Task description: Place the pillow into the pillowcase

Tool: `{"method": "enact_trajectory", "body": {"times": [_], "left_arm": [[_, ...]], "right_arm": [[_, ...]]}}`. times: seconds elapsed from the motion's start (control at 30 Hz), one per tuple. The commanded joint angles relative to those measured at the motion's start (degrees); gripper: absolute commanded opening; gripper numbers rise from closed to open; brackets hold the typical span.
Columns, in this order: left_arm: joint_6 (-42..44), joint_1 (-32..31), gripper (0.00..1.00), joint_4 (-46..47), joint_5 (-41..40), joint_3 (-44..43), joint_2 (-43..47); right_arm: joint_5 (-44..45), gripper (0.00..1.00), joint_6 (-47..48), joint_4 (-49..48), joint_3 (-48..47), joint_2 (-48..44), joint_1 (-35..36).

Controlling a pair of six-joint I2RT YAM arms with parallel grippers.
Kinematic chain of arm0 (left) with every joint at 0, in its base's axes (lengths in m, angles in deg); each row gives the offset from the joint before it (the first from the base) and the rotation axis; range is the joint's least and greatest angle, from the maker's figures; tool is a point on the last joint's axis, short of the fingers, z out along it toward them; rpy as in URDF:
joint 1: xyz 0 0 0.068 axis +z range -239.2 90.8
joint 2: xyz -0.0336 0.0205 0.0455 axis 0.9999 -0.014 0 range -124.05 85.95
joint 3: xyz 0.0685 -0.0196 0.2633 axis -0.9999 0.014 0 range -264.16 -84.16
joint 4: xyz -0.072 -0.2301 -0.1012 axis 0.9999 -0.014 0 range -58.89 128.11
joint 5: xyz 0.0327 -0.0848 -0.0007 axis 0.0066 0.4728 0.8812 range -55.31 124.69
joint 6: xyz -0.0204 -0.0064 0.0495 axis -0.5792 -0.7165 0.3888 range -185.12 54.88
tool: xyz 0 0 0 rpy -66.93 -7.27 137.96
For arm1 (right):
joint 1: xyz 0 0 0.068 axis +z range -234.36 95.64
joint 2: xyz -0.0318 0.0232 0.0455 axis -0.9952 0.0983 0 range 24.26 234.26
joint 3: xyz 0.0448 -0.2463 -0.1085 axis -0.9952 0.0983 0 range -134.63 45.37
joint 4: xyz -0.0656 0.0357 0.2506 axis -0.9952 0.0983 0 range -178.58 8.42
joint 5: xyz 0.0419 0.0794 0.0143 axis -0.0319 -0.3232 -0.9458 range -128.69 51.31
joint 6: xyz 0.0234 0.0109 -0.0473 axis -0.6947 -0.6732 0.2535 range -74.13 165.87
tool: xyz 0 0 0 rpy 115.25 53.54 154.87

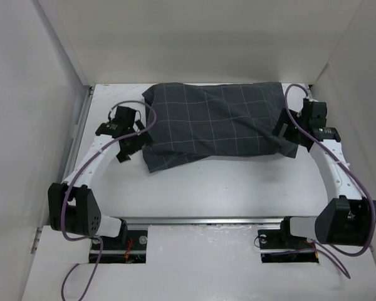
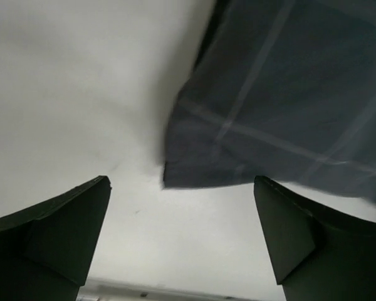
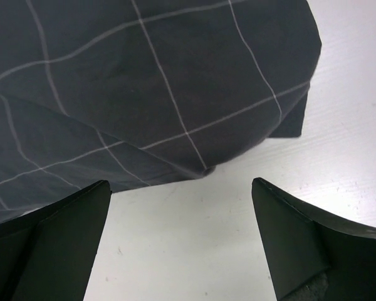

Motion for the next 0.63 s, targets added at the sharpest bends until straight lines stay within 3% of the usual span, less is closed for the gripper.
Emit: {"method": "enact_trajectory", "body": {"times": [0.0, 0.13, 0.27, 0.6], "left_arm": [[3.29, 0.08, 1.00, 9.55, 0.07, -7.62, 1.41], [5.93, 0.08, 1.00, 14.22, 1.66, -17.88, -5.87], [8.92, -1.67, 1.00, 16.67, -4.39, -23.18, -7.48], [11.74, -1.68, 1.00, 24.07, -9.23, -23.01, -5.29]], "right_arm": [[-2.65, 0.99, 1.29, -6.50, -2.37, -2.56, -0.12], [-2.12, 0.99, 1.29, -8.43, -5.62, -1.42, -0.12], [-3.17, 0.99, 1.99, -11.42, -8.87, -1.42, -0.12], [-7.20, 0.99, 0.67, -19.05, -8.88, -1.42, -0.12]]}}
